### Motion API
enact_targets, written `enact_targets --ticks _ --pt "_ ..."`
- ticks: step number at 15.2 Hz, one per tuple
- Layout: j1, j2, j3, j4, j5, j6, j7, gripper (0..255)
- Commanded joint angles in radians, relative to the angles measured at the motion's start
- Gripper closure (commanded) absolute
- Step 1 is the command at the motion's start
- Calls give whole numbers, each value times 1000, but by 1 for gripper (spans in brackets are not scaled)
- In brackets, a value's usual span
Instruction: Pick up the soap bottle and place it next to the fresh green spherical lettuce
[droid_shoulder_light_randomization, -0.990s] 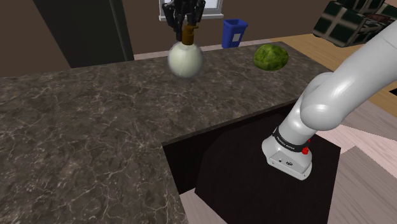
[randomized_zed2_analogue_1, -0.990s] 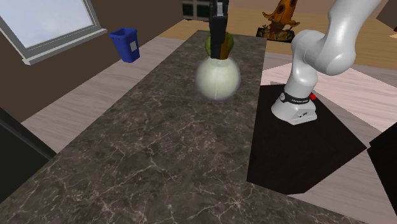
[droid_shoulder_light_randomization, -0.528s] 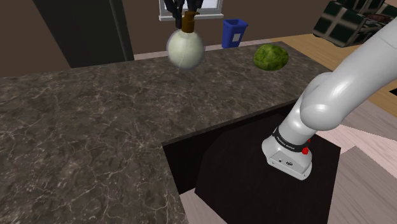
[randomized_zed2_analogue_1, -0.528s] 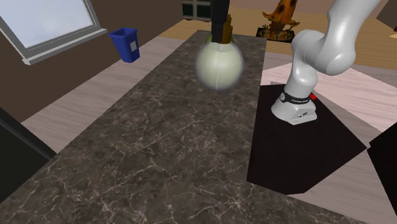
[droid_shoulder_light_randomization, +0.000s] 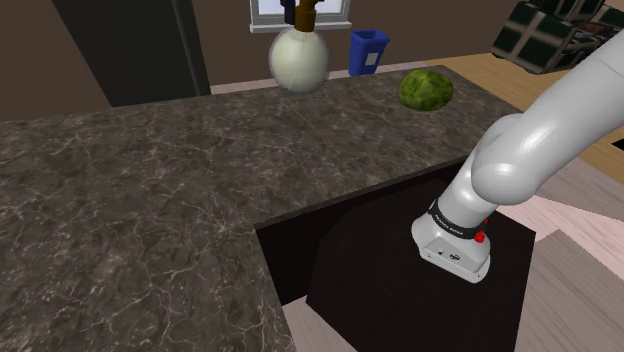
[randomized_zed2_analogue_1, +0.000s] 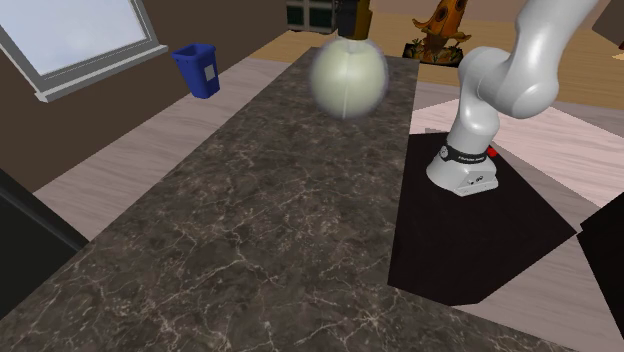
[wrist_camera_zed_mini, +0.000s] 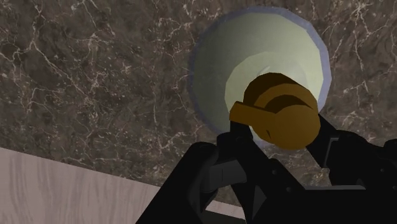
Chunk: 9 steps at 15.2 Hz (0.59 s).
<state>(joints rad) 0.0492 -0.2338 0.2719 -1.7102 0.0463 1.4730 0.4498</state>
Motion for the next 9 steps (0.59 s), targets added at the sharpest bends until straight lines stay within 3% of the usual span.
enact_targets --ticks 1,9 --pt "-12 -50 -28 -50 5 2 -42 255" --pt "-57 -243 -164 -230 -15 -15 -227 255"
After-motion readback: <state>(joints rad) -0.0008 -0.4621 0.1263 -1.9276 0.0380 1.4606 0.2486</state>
